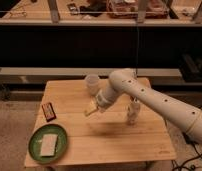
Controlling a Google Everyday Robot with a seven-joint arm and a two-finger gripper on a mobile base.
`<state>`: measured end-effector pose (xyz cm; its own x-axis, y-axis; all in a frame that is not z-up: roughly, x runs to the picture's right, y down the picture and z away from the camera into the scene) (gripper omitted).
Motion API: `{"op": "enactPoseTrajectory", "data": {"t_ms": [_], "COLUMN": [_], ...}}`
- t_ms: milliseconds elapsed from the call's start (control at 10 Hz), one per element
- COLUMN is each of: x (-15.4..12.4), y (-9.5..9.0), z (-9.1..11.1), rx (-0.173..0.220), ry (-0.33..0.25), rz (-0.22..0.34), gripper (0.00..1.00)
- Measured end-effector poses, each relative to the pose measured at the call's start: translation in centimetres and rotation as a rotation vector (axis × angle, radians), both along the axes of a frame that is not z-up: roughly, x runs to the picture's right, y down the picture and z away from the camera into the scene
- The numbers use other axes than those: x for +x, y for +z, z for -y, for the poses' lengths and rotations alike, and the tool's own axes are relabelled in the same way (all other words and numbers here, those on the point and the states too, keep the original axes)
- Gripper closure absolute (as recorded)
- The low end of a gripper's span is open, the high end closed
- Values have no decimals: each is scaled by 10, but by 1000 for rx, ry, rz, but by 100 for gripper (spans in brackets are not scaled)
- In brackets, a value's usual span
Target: Pick up the ceramic bowl
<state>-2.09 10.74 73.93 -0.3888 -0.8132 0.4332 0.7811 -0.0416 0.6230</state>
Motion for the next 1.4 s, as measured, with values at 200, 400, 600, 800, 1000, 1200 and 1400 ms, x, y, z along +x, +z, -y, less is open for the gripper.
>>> {"op": "enactPoseTrajectory", "data": {"t_ms": [200,400,600,800,1000,1200,1400], "x": [0,0,0,2,-20,-49,-79], "y": [0,0,0,2,12,23,34], "z": [0,0,0,1,6,8,8], "rx": [0,0,0,2,12,5,-23], "ry": [0,0,0,-8,-53,-87,-93], "rz": [0,0,0,-16,-65,-96,-103], "gripper": [37,37,37,37,37,37,37]}}
